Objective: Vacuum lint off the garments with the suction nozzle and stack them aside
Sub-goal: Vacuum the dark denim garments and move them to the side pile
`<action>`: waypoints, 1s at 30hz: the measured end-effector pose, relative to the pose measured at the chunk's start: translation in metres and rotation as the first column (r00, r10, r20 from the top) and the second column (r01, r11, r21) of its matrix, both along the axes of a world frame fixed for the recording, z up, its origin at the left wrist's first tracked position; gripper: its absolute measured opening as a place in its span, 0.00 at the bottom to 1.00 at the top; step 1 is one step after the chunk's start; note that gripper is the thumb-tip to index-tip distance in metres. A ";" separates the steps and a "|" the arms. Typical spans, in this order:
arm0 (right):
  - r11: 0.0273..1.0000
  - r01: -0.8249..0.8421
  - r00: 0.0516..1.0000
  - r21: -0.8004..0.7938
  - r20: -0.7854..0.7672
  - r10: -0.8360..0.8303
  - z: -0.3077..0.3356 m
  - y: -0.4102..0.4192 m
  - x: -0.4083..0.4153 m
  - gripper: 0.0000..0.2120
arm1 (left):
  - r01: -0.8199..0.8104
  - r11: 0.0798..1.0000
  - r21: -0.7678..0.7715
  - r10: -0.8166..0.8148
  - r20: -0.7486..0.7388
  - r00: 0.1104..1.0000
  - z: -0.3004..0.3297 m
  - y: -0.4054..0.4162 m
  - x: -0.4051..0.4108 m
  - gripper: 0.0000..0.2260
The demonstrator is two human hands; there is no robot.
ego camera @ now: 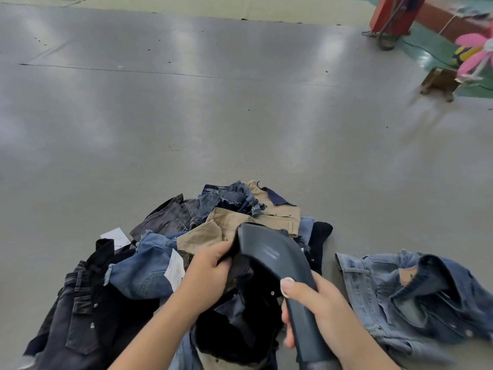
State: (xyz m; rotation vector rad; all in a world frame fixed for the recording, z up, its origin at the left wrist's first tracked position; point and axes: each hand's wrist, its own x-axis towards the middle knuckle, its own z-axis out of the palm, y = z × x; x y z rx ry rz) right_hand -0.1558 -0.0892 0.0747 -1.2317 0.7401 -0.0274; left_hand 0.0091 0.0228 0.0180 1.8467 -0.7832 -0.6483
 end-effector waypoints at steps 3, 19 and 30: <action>0.992 0.126 0.992 0.020 -0.017 -0.126 -0.002 -0.009 0.005 0.12 | 0.063 0.998 -0.019 -0.061 0.095 0.994 0.003 0.002 -0.004 0.23; 0.803 0.596 0.802 0.011 0.046 -0.596 -0.005 -0.063 -0.005 0.11 | -0.320 0.937 -0.144 0.064 -0.827 0.558 0.027 0.004 0.016 0.18; 0.901 0.416 0.907 -0.127 0.136 -0.400 0.013 -0.026 -0.006 0.15 | -0.467 0.882 0.066 0.359 -0.737 0.573 -0.038 0.010 0.071 0.15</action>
